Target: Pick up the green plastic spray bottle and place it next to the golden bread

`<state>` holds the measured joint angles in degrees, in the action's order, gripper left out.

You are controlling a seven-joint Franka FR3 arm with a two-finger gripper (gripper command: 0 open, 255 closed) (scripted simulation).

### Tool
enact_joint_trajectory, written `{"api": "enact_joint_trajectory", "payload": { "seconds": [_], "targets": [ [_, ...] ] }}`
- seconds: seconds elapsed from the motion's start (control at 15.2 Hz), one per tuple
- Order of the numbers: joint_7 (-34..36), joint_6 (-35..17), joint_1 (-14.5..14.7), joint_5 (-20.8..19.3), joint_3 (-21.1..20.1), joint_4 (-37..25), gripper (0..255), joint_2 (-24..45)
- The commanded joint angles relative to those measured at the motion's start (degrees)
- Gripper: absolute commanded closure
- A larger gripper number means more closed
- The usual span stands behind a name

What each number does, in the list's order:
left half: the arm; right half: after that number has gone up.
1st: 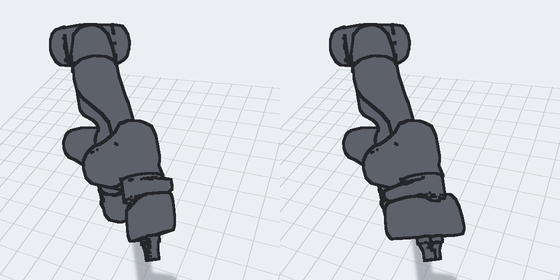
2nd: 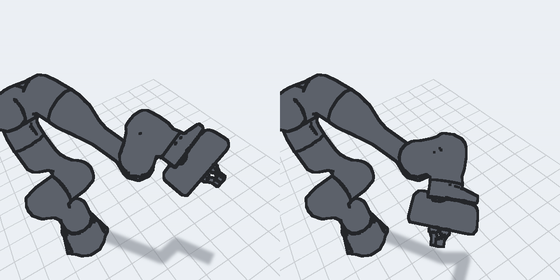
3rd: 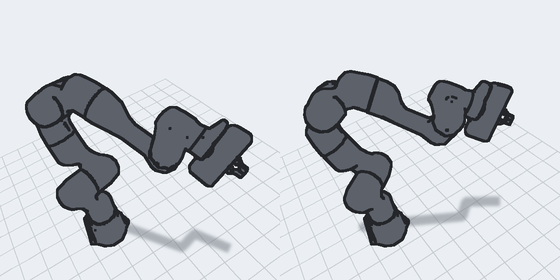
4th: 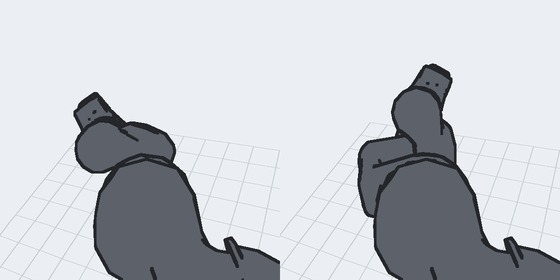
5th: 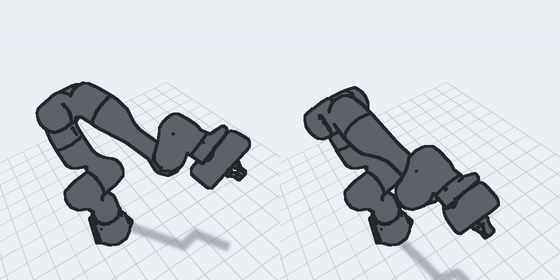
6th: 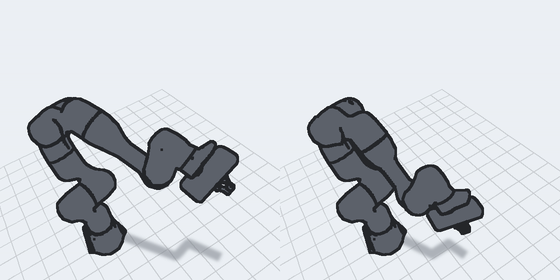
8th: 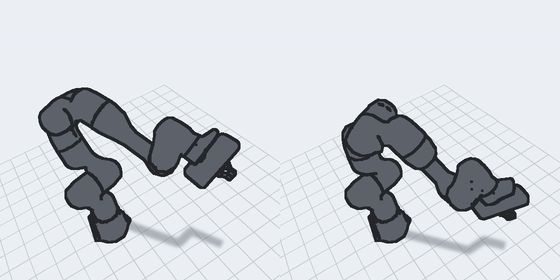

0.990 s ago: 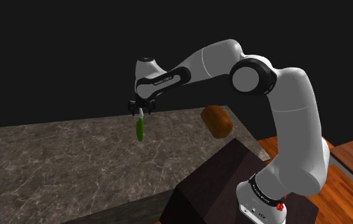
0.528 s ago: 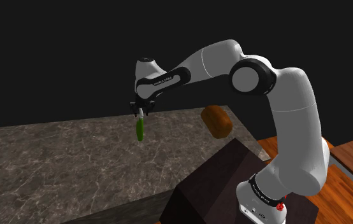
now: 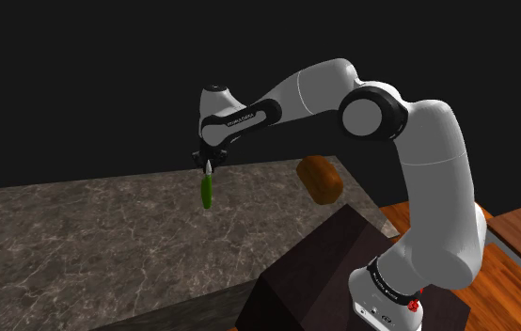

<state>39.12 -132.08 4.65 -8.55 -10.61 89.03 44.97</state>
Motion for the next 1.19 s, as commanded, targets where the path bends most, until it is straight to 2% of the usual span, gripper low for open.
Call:
{"api": "enact_joint_trajectory", "payload": {
  "seconds": [0.0,1.12],
  "targets": [
    [0.00,-0.02,0.00,0.00,0.00,0.01,255,0.01],
    [-0.67,8.40,-0.81,1.46,-1.21,-0.34,255,-8.11]
  ]
}}
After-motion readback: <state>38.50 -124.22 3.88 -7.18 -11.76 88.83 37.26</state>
